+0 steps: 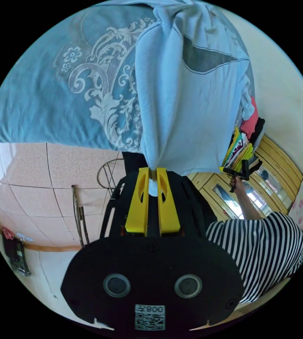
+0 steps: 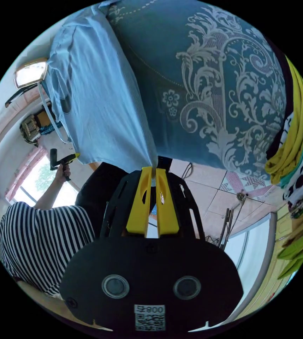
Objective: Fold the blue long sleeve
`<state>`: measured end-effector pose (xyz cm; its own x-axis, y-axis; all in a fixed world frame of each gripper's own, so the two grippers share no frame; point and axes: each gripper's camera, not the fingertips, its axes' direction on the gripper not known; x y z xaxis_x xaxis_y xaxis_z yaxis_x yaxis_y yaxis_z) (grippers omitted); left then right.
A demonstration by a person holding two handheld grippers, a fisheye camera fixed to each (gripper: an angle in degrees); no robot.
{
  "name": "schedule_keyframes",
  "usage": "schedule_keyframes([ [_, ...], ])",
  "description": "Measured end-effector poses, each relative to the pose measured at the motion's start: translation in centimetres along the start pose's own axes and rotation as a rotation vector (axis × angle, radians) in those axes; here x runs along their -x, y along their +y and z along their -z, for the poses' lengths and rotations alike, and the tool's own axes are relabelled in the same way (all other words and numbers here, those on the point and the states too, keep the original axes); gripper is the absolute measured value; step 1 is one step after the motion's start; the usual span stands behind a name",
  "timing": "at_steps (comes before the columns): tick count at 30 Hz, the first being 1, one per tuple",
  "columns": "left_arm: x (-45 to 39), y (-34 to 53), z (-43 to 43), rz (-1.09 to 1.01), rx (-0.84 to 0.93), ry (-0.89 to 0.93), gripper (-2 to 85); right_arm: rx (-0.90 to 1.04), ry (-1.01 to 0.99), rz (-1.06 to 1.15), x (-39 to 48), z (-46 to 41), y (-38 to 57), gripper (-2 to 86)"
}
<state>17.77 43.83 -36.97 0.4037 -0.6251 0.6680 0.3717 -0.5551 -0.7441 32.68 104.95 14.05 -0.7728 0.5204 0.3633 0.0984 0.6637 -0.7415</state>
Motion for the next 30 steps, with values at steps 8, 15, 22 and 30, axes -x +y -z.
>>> schedule_keyframes([
  [8, -2.0, -3.8, -1.1, 0.057, 0.052, -0.096, 7.5, -0.001, 0.001, -0.145, -0.4, -1.1, -2.8, 2.4],
  [15, -7.5, -8.7, 8.2, -0.065, -0.192, -0.132, 11.3, -0.123, 0.095, -0.138, 3.7, 4.4, -4.1, 4.9],
  [22, -15.9, -18.6, 15.6, -0.249, -0.283, -0.278, 13.8, -0.311, 0.255, 0.195, 17.2, 14.2, -12.5, 7.9],
  [30, -26.1, -29.4, 19.5, -0.355, -0.246, -0.658, 13.8, -0.375, 0.59, 0.493, 32.9, 20.3, -21.4, 8.4],
])
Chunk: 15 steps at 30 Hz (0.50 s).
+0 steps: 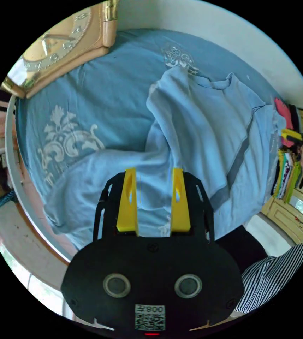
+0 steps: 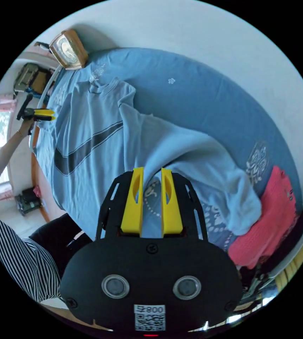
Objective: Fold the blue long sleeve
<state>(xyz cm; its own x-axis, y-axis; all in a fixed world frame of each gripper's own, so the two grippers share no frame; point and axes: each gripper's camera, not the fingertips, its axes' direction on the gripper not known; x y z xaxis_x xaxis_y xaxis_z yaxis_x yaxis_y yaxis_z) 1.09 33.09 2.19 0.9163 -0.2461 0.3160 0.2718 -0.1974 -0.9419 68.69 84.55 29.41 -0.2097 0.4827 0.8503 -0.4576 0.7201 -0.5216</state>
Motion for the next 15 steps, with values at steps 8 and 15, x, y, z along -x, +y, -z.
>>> schedule_keyframes([
  [8, -3.1, -7.6, -0.1, -0.108, 0.128, -0.21, 11.9, 0.096, 0.216, 0.069, 1.3, 0.6, -10.2, 8.5],
  [15, -6.0, -9.5, 2.4, -0.191, 0.134, -0.334, 5.1, 0.184, 0.258, 0.064, 2.1, -0.3, -14.7, 4.7],
])
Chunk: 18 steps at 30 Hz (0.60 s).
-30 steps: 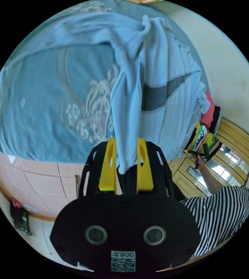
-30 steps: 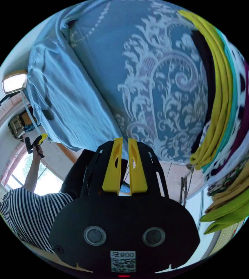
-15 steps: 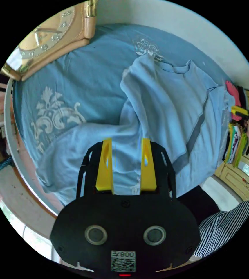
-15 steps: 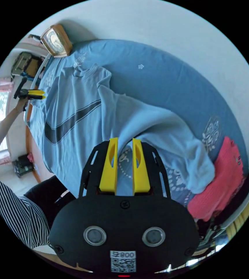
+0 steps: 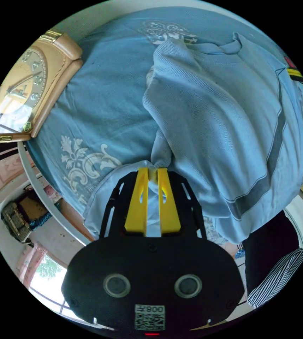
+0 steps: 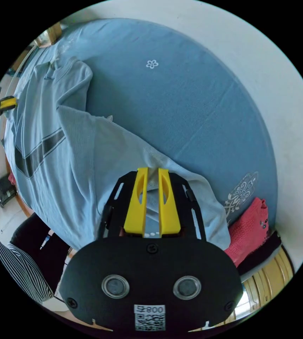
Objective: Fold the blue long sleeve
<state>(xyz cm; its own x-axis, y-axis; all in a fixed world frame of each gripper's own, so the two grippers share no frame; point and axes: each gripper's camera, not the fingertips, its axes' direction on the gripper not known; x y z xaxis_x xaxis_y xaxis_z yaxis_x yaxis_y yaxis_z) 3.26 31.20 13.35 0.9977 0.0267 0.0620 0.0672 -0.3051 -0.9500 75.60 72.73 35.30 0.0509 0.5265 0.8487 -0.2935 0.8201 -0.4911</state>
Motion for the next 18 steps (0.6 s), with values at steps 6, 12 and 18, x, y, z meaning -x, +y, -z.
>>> schedule_keyframes([
  [6, 3.1, 2.1, 4.1, 0.138, -0.068, 0.029, 4.2, -0.033, 0.052, -0.027, -0.3, 3.7, 0.2, 1.0],
  [12, 7.2, 3.9, 4.1, 0.389, -0.127, 0.216, 4.8, -0.102, -0.195, -0.277, -5.5, 5.1, 1.4, 1.2],
  [18, 6.8, 1.9, 3.3, 0.475, -0.107, 0.213, 8.1, -0.126, -0.285, -0.395, -6.7, 5.5, 0.8, 5.2],
])
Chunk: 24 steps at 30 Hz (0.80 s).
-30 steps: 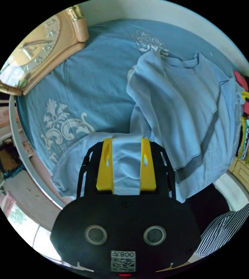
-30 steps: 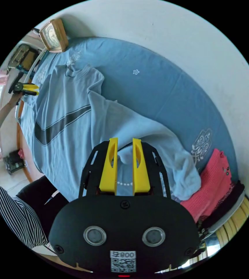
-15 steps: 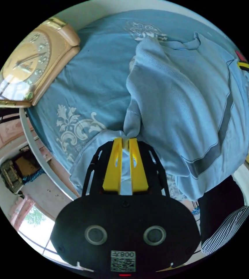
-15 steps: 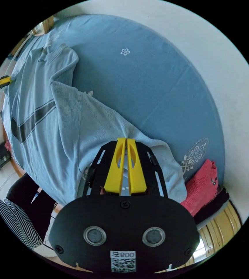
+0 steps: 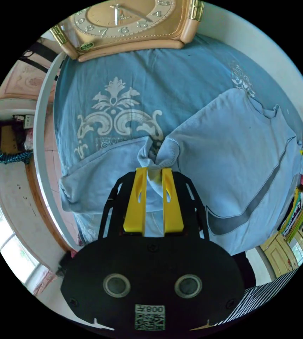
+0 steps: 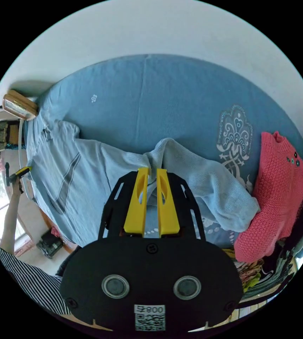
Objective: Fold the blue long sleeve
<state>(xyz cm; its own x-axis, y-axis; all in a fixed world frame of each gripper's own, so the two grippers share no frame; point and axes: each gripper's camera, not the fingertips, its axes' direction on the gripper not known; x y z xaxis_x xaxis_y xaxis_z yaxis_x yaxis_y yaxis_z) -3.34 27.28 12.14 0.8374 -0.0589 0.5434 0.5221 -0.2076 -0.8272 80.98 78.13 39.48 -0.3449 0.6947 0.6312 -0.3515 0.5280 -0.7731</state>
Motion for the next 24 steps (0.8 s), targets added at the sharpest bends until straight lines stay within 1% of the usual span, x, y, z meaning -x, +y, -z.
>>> schedule_keyframes([
  [2, 0.2, 0.1, 0.7, 0.02, -0.027, 0.014, 9.4, -0.09, -0.047, -0.012, 0.2, 1.8, 0.6, 6.1],
  [4, 0.3, 0.2, 1.8, 0.031, -0.089, 0.087, 10.4, -0.2, -0.076, -0.005, 1.1, 3.6, 1.2, 6.6],
  [5, 0.1, 0.2, 2.7, 0.034, -0.147, 0.135, 10.7, -0.263, -0.125, 0.022, 2.1, 4.7, 1.3, 7.1],
  [6, -0.4, 0.1, 3.5, 0.019, -0.202, 0.178, 11.0, -0.291, -0.159, 0.046, 2.7, 5.1, 1.2, 7.4],
  [7, -0.8, -0.1, 3.8, 0.005, -0.221, 0.197, 11.1, -0.322, -0.223, 0.111, 4.4, 5.5, 0.7, 8.0],
  [9, -3.1, -1.8, 4.3, -0.066, -0.244, 0.239, 11.6, -0.299, -0.27, 0.211, 7.5, 5.4, -1.1, 8.8],
  [11, -5.0, -3.6, 4.3, -0.113, -0.243, 0.236, 11.8, -0.244, -0.216, 0.315, 11.8, 4.3, -3.9, 9.7],
  [15, -8.5, -8.1, 3.3, -0.14, -0.23, 0.227, 11.3, -0.143, -0.089, 0.383, 16.3, 1.7, -7.9, 9.4],
  [18, -10.1, -10.6, 1.6, -0.126, -0.169, 0.145, 9.0, -0.072, 0.054, 0.396, 18.1, -0.6, -9.7, 5.7],
  [19, -10.4, -10.9, 1.1, -0.127, -0.15, 0.135, 8.3, -0.084, 0.095, 0.404, 18.4, -1.0, -9.7, 3.6],
  [20, -10.8, -11.3, 0.4, -0.124, -0.126, 0.114, 6.8, -0.102, 0.094, 0.413, 18.4, -0.7, -9.6, 2.8],
  [22, -11.1, -11.5, 0.4, -0.115, -0.147, 0.124, 3.3, -0.117, 0.078, 0.413, 18.0, -0.1, -9.3, 2.1],
  [24, -11.3, -11.3, 0.9, -0.124, -0.197, 0.14, 2.0, -0.184, 0.042, 0.404, 17.3, 1.6, -8.7, 1.7],
])
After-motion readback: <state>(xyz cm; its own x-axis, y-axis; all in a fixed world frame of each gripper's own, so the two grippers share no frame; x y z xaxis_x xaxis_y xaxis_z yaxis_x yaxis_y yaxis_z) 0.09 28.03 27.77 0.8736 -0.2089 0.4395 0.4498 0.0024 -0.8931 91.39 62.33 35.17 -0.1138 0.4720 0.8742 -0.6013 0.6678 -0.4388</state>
